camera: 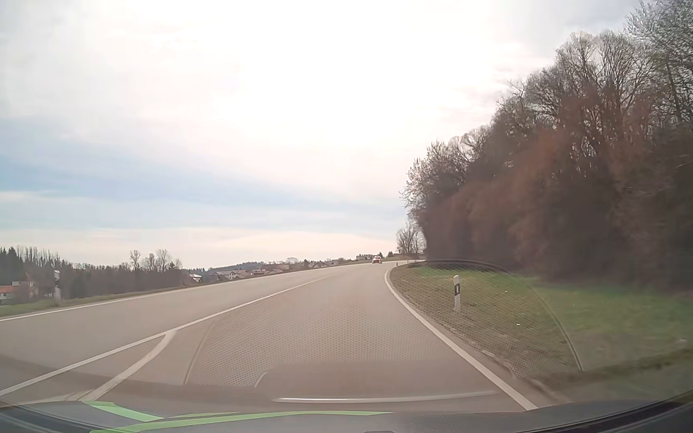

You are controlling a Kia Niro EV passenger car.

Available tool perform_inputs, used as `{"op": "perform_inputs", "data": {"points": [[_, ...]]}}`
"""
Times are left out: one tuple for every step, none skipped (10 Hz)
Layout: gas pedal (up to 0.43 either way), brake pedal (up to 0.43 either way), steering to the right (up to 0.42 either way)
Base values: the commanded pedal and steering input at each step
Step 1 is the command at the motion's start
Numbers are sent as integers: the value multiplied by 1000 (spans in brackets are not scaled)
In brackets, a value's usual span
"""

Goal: Follow the waypoints while adhering to traffic rules and regulations

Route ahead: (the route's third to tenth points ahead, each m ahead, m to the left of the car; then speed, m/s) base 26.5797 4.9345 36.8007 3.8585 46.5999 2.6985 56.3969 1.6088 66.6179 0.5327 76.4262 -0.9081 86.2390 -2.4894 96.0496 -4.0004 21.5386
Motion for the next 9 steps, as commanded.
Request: {"op": "perform_inputs", "data": {"points": [[209, 0, 12], [209, 0, 12], [209, 0, 12], [209, 0, 12], [209, 0, 12], [209, 0, 12], [209, 0, 12], [220, 0, 12], [228, 0, 12]]}}
